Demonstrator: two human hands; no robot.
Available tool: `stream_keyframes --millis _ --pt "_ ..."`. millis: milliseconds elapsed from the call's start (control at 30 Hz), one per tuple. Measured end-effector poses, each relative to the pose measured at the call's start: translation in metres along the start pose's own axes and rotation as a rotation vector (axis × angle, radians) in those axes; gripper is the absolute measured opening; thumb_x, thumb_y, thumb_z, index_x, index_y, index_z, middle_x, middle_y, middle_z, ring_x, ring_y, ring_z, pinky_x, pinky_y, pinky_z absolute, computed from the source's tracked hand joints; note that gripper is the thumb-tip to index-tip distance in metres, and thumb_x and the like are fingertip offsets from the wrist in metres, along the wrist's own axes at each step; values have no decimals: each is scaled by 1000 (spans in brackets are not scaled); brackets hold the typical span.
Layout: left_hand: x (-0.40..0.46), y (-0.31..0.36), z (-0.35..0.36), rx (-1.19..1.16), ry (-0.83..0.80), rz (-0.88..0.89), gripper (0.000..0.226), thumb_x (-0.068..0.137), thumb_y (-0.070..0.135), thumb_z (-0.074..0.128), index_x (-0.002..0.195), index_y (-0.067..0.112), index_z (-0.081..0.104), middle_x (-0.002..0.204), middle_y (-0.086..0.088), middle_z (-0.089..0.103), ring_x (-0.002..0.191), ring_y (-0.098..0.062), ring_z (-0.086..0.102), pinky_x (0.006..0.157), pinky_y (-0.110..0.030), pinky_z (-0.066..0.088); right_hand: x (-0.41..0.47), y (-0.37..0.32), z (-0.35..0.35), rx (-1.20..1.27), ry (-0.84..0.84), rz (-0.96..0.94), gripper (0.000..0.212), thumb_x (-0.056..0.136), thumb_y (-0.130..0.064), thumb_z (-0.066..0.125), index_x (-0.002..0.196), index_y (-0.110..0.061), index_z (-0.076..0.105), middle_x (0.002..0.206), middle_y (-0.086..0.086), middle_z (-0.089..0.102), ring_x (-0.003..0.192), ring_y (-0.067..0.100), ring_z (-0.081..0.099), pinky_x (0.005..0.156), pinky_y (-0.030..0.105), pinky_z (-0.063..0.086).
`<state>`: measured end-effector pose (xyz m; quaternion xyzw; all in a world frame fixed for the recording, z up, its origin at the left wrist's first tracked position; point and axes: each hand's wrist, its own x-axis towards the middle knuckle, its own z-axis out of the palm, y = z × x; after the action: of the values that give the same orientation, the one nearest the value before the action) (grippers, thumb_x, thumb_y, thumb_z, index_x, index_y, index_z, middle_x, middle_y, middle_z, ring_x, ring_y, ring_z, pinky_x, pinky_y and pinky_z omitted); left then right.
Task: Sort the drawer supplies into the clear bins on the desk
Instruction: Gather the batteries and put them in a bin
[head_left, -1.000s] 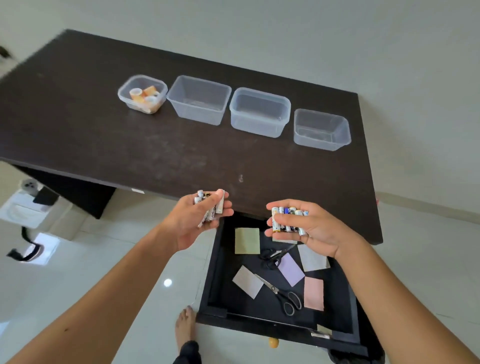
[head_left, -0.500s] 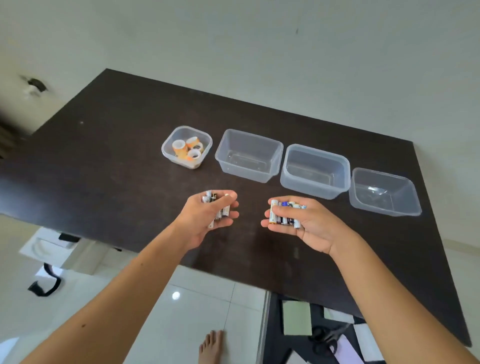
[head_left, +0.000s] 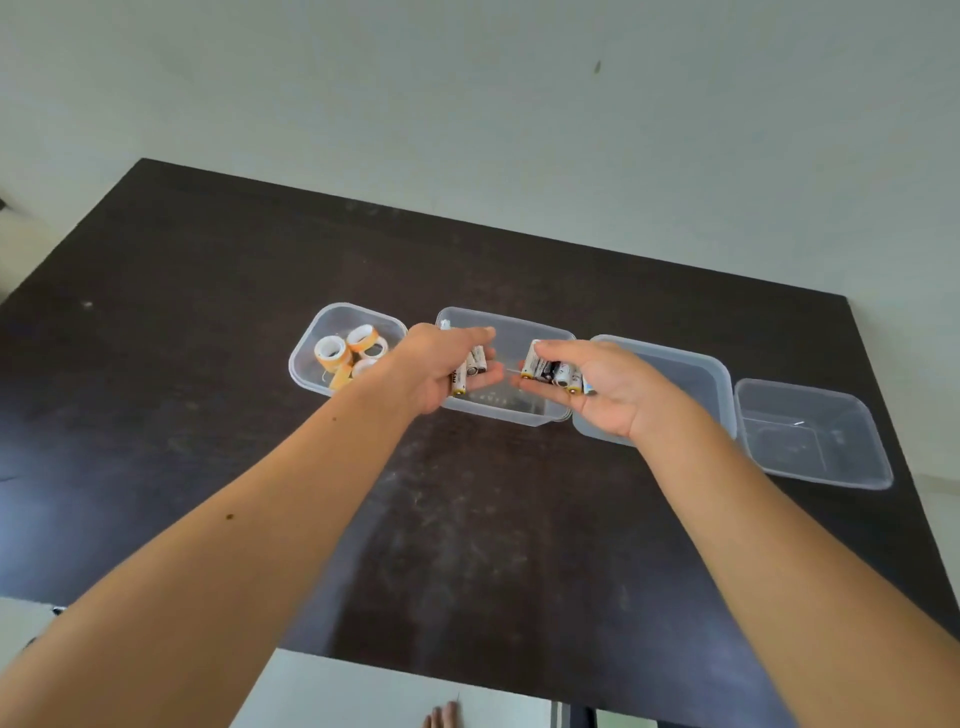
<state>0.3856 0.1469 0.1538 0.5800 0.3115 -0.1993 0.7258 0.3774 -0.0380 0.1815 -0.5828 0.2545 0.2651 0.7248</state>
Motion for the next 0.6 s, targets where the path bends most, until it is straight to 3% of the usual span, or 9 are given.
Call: stream_keyframes --millis 167,267,367,433,600 --pt "11 -7 -5 -30 -68 -37 43 98 22 74 131 -2 59 104 -16 76 84 -26 79 77 -50 66 15 -1 -2 31 -16 34 11 99 -1 69 109 1 64 111 21 73 113 33 74 81 44 67" --pt "13 -5 -10 -51 -120 -35 54 100 33 71 138 -1 54 124 -19 74 108 -33 77 83 -54 65 21 -1 -4 25 -45 31 16 102 -8 66 115 2 66 118 21 71 117 31 72 87 46 66" --pt "12 -3 -14 -14 -123 -22 64 101 41 67 146 -1 52 148 -19 59 137 -39 58 111 -56 51 24 0 -7 38 -41 11 32 103 -14 67 129 3 62 128 19 64 109 27 72 80 44 67" --pt "8 -1 -15 -1 -106 20 53 103 39 65 138 1 58 141 -15 64 131 -34 62 111 -51 52 24 0 -9 51 -23 -13 37 101 -13 69 134 2 59 137 20 62 116 29 73 78 42 67" --pt "2 -6 -19 32 -93 103 26 102 24 70 118 3 70 120 -11 75 114 -28 74 103 -46 59 13 -1 -14 -14 -52 -40 27 102 -5 65 128 2 65 132 25 67 116 36 74 88 41 66"
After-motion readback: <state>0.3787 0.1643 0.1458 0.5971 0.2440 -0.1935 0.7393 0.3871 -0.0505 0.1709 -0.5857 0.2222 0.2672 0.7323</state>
